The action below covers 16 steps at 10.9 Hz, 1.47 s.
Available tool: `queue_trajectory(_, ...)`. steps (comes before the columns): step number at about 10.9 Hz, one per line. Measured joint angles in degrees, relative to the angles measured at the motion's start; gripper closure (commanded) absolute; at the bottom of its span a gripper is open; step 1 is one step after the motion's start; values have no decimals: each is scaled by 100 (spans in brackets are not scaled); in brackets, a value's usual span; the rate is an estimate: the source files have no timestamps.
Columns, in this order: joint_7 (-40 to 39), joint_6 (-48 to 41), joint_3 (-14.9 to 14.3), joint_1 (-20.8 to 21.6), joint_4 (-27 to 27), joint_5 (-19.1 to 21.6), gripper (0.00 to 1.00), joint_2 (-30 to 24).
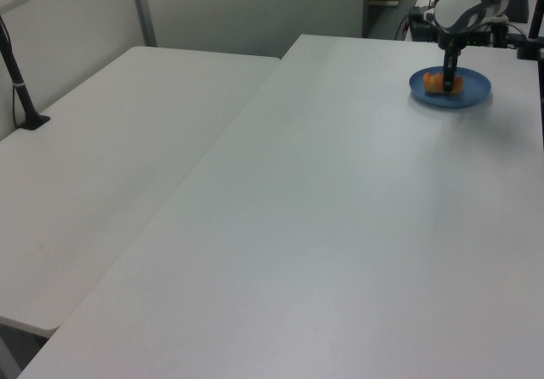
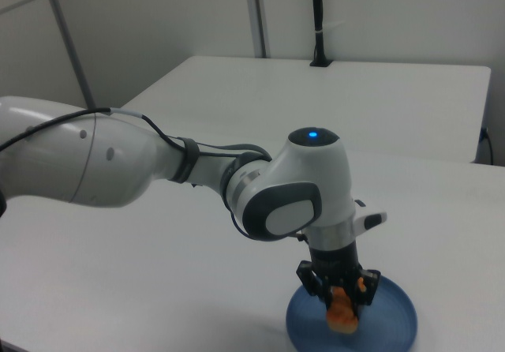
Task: Put the bread on the table
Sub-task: 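Lower the gripper and close it around the bread roll, then lift the bread roll off the plate and carry it beside the plate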
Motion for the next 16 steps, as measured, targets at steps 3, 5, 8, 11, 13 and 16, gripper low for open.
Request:
queue_trajectory(3, 0, -67, 0, -3, 5, 0, 54, -192)
queue_trajectory(5, 0, -276, 0, -3, 102, 2, 53, -290)
queue_trajectory(8, 0, -352, 7, 1, 372, 394, 53, -362)
queue_trajectory(11, 0, -352, 23, 2, 983, 1152, 53, -218)
queue_trajectory(13, 0, -224, 51, 3, 1650, 1631, 53, 231)
queue_trajectory(16, 169, 934, 562, -172, 2745, 1823, 53, 1385)
